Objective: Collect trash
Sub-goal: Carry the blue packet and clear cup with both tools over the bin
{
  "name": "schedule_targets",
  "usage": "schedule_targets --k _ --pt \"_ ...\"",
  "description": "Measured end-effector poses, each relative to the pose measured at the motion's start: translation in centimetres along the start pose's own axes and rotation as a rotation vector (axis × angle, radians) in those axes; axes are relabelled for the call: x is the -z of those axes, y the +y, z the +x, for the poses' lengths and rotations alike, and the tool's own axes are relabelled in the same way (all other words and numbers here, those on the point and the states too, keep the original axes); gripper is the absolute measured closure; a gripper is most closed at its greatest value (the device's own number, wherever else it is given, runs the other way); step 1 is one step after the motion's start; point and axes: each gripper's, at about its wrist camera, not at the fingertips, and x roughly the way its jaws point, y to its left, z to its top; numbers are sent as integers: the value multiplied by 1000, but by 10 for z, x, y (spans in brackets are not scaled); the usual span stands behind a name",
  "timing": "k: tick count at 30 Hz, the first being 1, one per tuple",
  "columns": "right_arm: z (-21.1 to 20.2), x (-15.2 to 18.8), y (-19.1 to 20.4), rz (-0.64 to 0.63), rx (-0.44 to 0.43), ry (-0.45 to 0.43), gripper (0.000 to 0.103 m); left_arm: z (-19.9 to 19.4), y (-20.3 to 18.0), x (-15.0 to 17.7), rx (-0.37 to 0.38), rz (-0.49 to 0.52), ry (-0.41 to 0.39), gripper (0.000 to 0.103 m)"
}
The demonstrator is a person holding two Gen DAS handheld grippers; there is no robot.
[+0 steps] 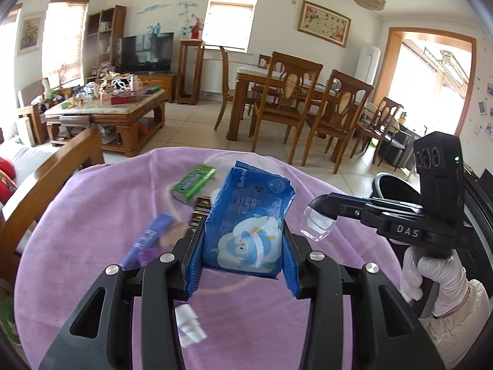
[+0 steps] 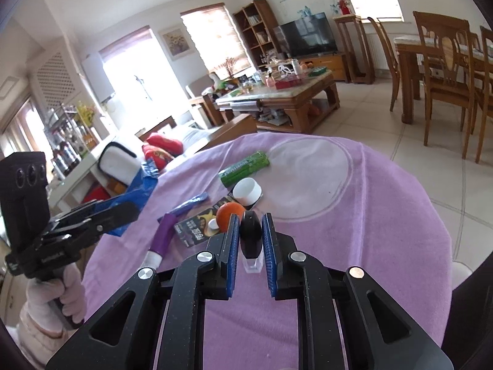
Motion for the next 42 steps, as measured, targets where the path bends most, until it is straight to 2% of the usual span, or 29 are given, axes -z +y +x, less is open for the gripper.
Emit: schedule_targets --k 9,17,22,26,27,32,37,42 --pt "-107 5 -11 -7 46 -129 87 1 -80 -4 83 97 -28 61" --pt "-211 24 -68 58 190 -241 87 25 -172 -12 202 209 -35 61" --pt "-259 47 -117 137 268 -282 87 44 -224 -5 273 263 -21 61" --pt "-285 69 -153 198 321 -292 87 67 -254 -1 322 278 8 61" --pt "-288 76 -162 209 333 -292 93 73 -261 2 333 281 19 61" --pt "-294 99 -196 251 394 -265 94 101 -288 10 363 286 76 61" --pt "-293 119 -221 302 393 -264 94 124 -303 15 368 303 126 61" --pt "-288 127 -230 325 392 -266 93 141 -315 20 357 324 169 59"
